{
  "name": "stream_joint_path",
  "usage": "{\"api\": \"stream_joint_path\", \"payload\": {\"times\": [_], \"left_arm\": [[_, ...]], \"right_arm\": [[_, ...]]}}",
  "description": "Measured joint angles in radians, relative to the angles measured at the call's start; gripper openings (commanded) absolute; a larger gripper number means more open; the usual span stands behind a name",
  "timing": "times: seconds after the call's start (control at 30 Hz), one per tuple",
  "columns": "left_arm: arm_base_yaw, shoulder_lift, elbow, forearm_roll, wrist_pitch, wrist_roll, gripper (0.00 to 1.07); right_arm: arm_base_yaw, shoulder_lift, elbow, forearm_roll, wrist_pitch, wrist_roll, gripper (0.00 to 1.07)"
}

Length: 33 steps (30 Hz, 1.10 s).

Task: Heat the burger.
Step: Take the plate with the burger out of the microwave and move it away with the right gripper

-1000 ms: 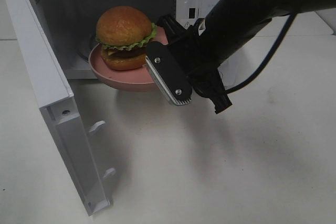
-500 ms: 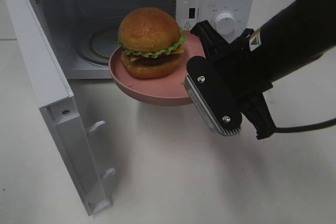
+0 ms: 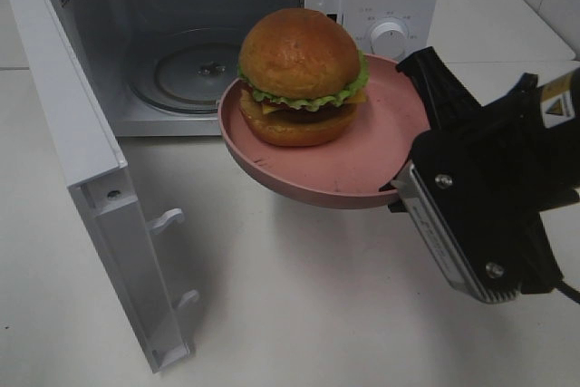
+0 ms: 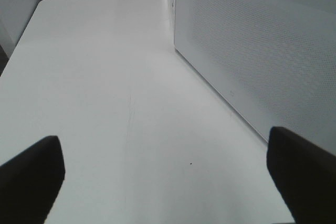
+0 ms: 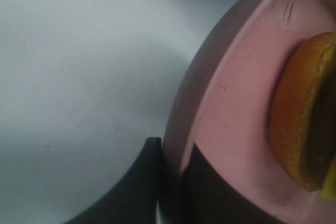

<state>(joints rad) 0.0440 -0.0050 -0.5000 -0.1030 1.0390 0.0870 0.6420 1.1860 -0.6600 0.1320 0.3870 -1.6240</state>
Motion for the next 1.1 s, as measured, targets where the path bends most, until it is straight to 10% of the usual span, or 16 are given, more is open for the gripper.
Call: {"api": "stream_joint_path", "payload": {"times": [0.6, 1.1], "left_arm": [[0.0, 0.0, 0.0, 0.0, 0.0, 0.0, 1.01], [0.0, 0.0, 0.0, 0.0, 0.0, 0.0, 1.01]], "right_arm": [[0.0, -0.272, 0.127, -0.04, 0.144, 0.09, 0.0], [0.0, -0.319, 0.127, -0.316, 0.247, 0.536, 0.01]]}}
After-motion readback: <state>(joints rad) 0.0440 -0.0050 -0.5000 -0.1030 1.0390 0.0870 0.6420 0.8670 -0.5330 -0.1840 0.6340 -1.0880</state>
